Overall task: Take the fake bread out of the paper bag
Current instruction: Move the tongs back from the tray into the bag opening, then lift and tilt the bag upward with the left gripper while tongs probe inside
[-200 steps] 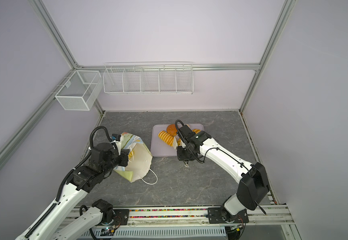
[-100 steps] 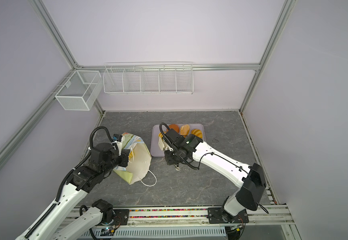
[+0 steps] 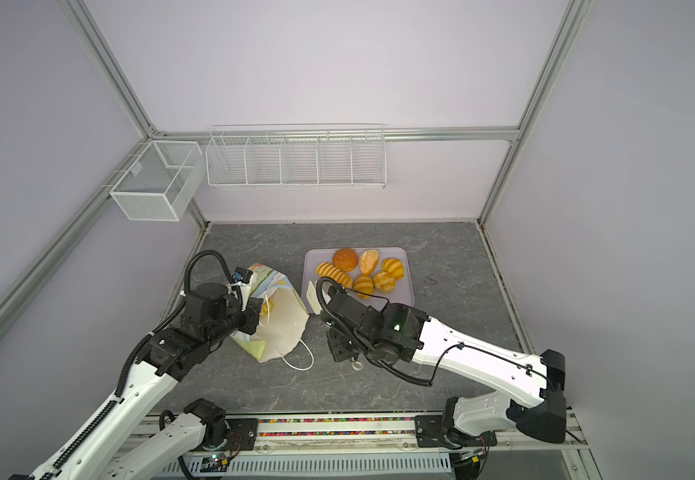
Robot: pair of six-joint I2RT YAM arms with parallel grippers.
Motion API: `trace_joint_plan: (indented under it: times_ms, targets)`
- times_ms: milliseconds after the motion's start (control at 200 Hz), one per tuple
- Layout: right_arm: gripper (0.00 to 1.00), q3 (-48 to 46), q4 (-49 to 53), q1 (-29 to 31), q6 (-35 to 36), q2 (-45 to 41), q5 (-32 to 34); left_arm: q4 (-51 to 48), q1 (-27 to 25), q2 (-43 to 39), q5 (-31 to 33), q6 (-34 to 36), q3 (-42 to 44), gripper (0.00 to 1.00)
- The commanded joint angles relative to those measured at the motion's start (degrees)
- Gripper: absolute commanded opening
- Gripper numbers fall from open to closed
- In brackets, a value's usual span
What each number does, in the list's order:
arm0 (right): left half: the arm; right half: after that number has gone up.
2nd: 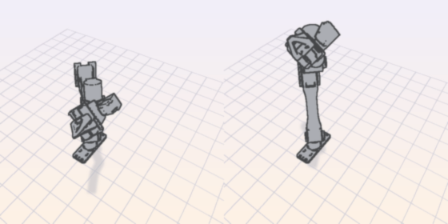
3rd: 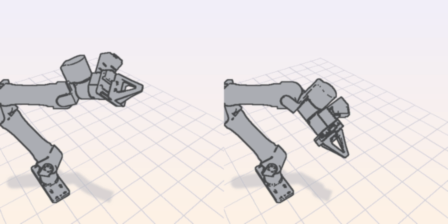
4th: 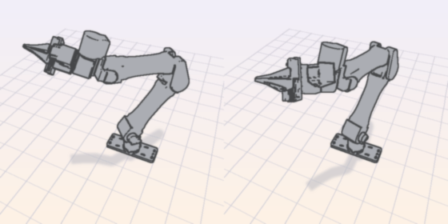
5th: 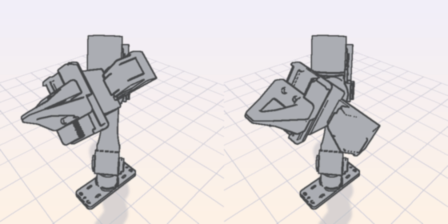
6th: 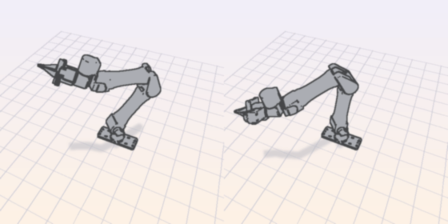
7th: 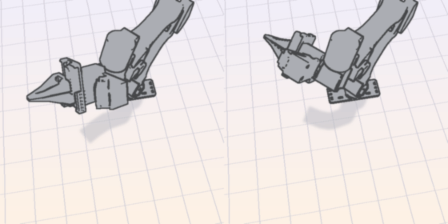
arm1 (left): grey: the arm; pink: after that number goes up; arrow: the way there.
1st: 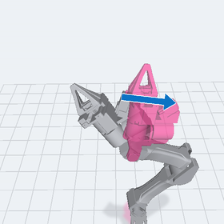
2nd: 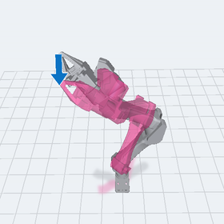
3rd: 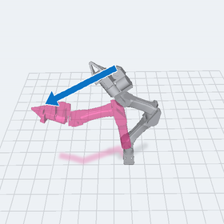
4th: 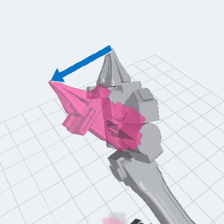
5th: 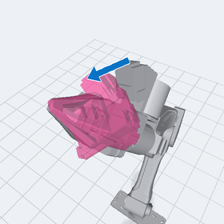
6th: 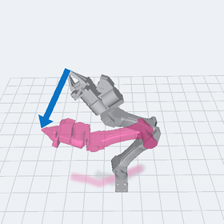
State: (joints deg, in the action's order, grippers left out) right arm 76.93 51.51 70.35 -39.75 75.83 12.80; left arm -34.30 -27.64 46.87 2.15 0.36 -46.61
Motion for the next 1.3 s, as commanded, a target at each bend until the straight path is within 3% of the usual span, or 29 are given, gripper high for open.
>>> trace_joint_plan:
  times_ms: [0,290,500,620,845,1084,1294]
  targets:
    - [0.28,-0.30,-8.73,3.70,-1.10,2.54,1.53,-0.52,0.39,-0.52,1.58,3.41,-2.31,0.00]
    - [0.22,-2.00,-24.71,5.53,3.87,11.49,-1.78,-1.26,0.04,-5.61,2.16,7.14,-3.78,0.00]
    - [0.23,1.06,-27.38,4.84,7.54,17.11,-3.34,-1.78,-2.96,-7.19,6.55,11.30,-8.39,0.00]
    - [0.24,0.82,-29.01,3.64,6.84,19.16,-3.18,-0.48,-9.37,-7.35,12.94,15.11,-11.21,0.00]
    - [0.28,1.18,-30.77,2.30,7.56,20.26,3.11,2.15,-20.99,-5.51,26.68,24.77,-16.18,0.00]
    - [0.33,2.91,-36.32,-2.57,2.73,22.76,0.87,12.48,-40.24,-1.56,46.51,41.27,-12.92,0.00]
    - [0.45,1.77,-42.08,-5.82,-4.53,23.83,-2.66,17.82,-42.15,-0.18,47.41,41.83,-11.90,0.00]
